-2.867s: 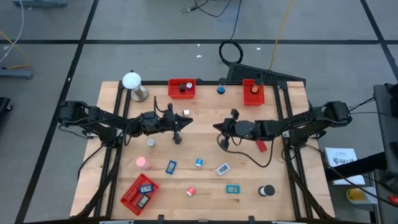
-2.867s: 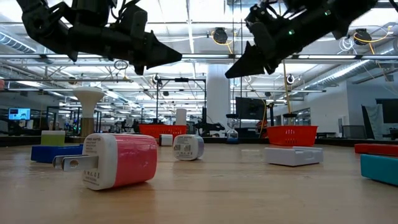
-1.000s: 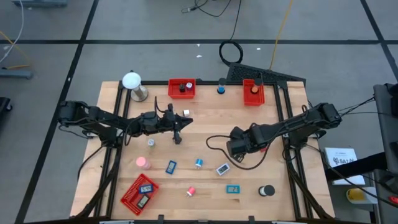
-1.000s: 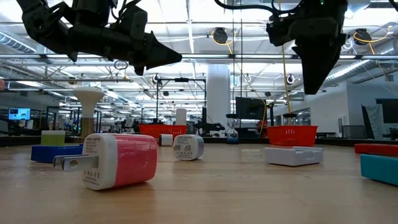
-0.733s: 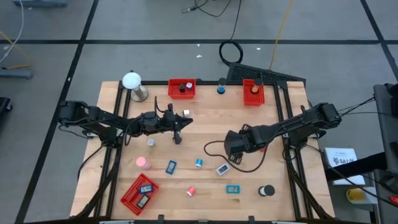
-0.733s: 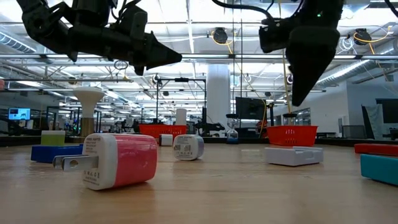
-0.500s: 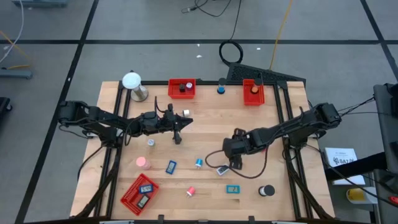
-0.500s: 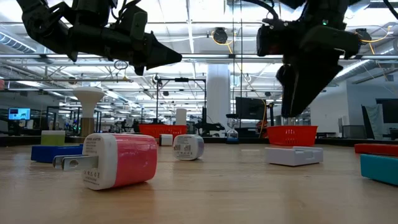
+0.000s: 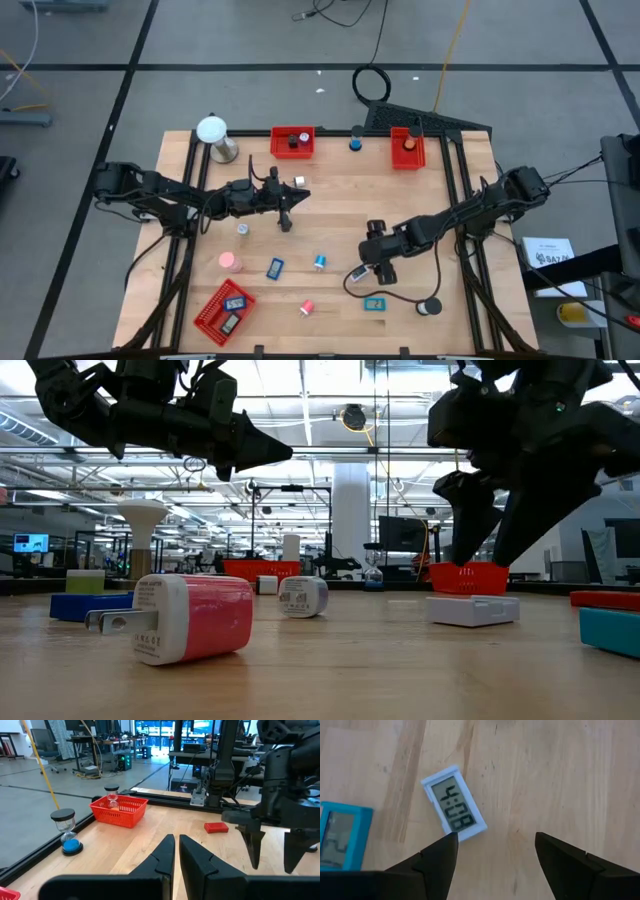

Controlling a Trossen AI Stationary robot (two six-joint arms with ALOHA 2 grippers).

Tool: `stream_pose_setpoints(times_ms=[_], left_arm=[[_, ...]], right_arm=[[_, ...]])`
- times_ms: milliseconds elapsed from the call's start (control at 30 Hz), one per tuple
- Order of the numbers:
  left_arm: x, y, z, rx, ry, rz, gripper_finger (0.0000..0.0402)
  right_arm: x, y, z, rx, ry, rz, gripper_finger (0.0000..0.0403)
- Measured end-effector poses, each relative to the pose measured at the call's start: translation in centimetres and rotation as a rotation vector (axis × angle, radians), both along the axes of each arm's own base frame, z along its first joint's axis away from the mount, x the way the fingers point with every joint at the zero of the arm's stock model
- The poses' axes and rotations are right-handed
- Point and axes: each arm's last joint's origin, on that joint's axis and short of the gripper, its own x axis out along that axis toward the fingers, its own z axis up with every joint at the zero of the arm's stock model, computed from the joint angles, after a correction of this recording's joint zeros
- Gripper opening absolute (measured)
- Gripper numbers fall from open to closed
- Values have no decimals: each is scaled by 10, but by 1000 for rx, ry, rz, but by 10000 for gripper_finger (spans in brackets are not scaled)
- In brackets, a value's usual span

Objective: Pick & Place Office items
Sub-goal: Put the white charger adapter into the top left red basket

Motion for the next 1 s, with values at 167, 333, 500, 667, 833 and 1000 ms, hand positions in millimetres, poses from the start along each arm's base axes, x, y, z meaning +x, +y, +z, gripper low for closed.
stream_pose_setpoints(times_ms=[167, 333, 500, 667, 833, 1000], left_arm=[[0, 0, 0, 0, 0, 0, 26], [0, 0, 0, 0, 0, 0, 26], [0, 0, 1, 0, -6, 0, 26], [0, -1, 0, -33, -4, -24, 26], [0, -2, -1, -87, -7, -70, 26], [-11, 19, -8, -167, 147, 20, 14]], right_arm=[[1, 0, -4, -8, -48, 35, 256], [14, -6, -4, -44, -153, 99, 254], [32, -23, -10, -64, -235, 128, 254], [40, -36, -20, -91, -232, 152, 254], [38, -52, -19, -108, -203, 117, 251], [26, -73, -26, -109, -216, 43, 205]])
